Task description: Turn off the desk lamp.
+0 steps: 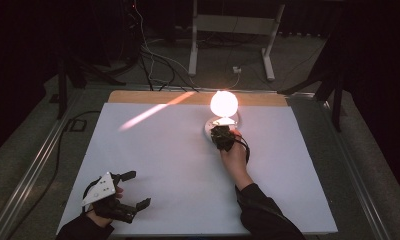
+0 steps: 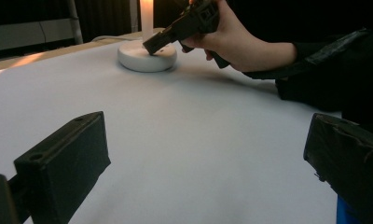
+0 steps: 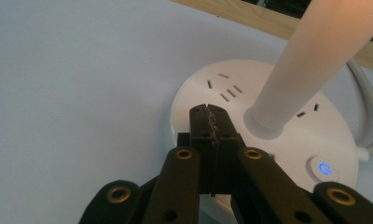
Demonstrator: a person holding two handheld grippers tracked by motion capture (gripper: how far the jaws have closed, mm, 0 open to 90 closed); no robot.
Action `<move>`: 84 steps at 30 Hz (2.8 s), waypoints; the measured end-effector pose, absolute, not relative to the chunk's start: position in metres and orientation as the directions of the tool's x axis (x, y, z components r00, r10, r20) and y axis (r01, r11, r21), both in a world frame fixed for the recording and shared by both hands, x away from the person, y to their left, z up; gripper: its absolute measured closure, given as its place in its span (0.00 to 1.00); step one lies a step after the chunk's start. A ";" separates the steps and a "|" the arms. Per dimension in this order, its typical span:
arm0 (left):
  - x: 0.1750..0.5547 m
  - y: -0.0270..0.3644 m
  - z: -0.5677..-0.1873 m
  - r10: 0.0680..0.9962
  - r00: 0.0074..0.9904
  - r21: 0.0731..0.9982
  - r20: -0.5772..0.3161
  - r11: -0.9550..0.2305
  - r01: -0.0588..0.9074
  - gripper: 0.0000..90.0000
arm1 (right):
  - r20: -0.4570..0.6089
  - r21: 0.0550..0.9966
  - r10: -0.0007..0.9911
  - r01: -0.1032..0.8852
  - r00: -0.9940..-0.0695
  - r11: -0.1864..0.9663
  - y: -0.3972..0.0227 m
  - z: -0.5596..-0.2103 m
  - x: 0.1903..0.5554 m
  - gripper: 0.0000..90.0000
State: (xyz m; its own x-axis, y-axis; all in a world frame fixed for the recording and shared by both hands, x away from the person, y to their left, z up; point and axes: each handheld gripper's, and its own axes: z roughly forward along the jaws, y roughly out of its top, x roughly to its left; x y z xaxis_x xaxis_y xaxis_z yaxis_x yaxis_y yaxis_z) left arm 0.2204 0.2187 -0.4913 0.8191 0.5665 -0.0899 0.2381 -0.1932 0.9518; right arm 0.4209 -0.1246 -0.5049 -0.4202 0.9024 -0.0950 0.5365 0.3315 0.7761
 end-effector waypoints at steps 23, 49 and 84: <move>0.220 0.219 -0.491 0.568 0.819 0.952 -0.086 -0.197 0.236 0.01 | -0.082 0.821 0.909 0.489 -0.410 0.294 -0.130 -0.482 0.417 1.00; 0.220 0.218 -0.492 0.566 0.820 0.950 -0.087 -0.201 0.239 0.01 | -0.082 0.781 0.906 0.538 -0.414 0.317 -0.129 -0.505 0.422 1.00; 0.220 0.218 -0.492 0.568 0.819 0.949 -0.083 -0.205 0.239 0.01 | 0.016 0.807 0.812 0.488 -0.583 0.334 -0.128 -0.482 0.402 0.32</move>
State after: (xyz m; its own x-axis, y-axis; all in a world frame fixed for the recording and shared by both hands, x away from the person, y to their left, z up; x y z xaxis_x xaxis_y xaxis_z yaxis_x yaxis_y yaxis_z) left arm 0.2203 0.2179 -0.4917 0.8188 0.5680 -0.0833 0.2389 -0.2052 0.9491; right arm 0.4021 -0.1276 -0.4820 -0.5830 0.8123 0.0164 0.4877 0.3337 0.8067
